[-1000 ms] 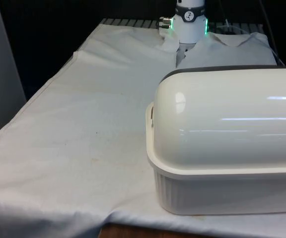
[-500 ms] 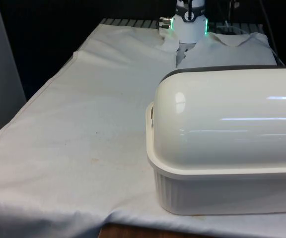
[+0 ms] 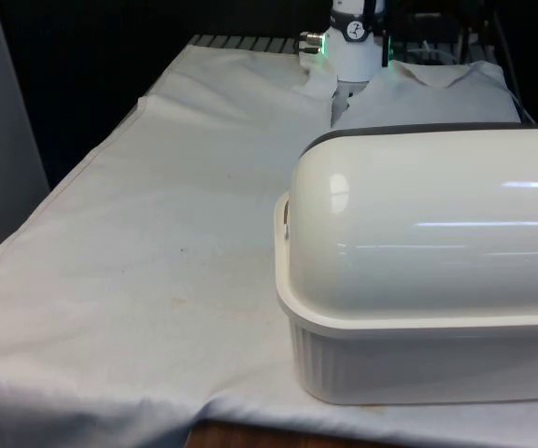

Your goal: Open the lid, then close it.

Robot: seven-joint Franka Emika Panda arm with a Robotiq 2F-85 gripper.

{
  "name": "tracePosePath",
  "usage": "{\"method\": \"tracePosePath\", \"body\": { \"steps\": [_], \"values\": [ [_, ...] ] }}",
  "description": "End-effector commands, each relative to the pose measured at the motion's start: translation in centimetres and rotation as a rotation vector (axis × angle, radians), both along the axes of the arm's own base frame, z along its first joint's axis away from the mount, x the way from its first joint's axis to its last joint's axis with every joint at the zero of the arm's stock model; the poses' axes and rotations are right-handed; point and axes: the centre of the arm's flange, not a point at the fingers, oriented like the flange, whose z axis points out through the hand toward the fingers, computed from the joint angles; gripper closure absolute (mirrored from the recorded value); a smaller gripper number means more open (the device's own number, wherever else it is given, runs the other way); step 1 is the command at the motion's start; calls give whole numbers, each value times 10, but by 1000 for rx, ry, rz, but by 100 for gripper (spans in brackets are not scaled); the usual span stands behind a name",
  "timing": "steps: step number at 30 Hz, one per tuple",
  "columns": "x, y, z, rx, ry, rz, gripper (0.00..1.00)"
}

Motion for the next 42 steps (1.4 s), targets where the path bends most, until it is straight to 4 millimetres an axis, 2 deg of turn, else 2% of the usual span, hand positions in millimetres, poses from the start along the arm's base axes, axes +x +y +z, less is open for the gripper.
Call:
{"method": "tracePosePath", "body": {
  "steps": [1,13,30,42],
  "values": [
    [0,3,-3,-10,-16,0,0],
    [-1,27,-34,-9,-47,41,0],
    [14,27,-72,-18,-115,51,0],
    [20,26,-85,-17,-173,57,0]
  ]
}}
